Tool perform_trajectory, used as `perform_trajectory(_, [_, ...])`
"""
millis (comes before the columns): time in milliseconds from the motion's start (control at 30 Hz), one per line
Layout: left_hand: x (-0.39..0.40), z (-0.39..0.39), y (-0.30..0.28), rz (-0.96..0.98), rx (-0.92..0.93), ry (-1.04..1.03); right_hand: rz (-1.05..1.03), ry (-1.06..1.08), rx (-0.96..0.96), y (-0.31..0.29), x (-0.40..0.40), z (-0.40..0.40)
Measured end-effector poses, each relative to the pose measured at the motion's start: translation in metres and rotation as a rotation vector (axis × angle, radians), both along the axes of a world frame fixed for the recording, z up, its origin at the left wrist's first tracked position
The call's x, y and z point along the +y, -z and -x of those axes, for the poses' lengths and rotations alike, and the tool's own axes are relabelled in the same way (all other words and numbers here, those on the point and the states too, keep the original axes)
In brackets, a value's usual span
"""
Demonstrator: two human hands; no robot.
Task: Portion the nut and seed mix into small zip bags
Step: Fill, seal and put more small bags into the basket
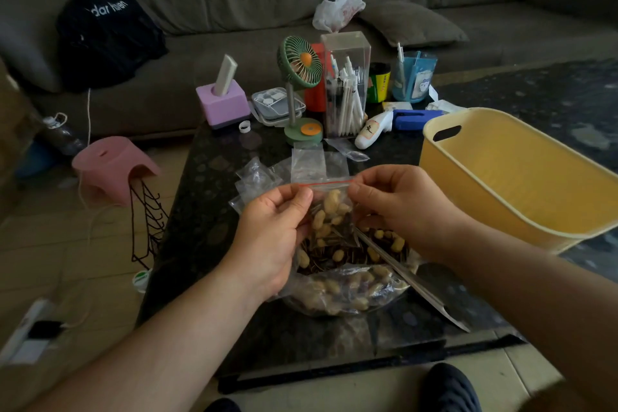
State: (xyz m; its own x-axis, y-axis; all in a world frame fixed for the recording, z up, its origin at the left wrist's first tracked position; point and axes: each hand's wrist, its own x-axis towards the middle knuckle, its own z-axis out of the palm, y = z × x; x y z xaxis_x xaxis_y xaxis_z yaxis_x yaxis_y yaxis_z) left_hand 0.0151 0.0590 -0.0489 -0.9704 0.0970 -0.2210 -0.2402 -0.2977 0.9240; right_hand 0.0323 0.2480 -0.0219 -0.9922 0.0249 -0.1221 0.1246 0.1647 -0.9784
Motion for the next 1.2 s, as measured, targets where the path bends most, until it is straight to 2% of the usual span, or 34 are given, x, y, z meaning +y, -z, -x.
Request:
perform_trajectory(433, [0.0015, -0.0025, -0.002, 0.08, -0.039, -0.006, -0.105, -0.029, 0.1, 0.0016, -0.003, -0.0014])
perform_trajectory(567, [0.0013, -0.0039, -0.0055, 0.051, -0.05, 0.004, -0.075, -0.079, 0.049, -0.0007, -0.0035, -0.0025])
perform_trajectory(867, [-0.0005, -0.0058, -0.0088, 0.023, -0.069, 0.02, -0.101, -0.103, 0.137, 0.001, -0.0059, -0.0027])
perform_trajectory(1200, [0.0013, -0.0066, -0.0071, -0.024, -0.057, 0.053, -0.227, 0.011, 0.183, 0.0044, -0.0069, 0.0007])
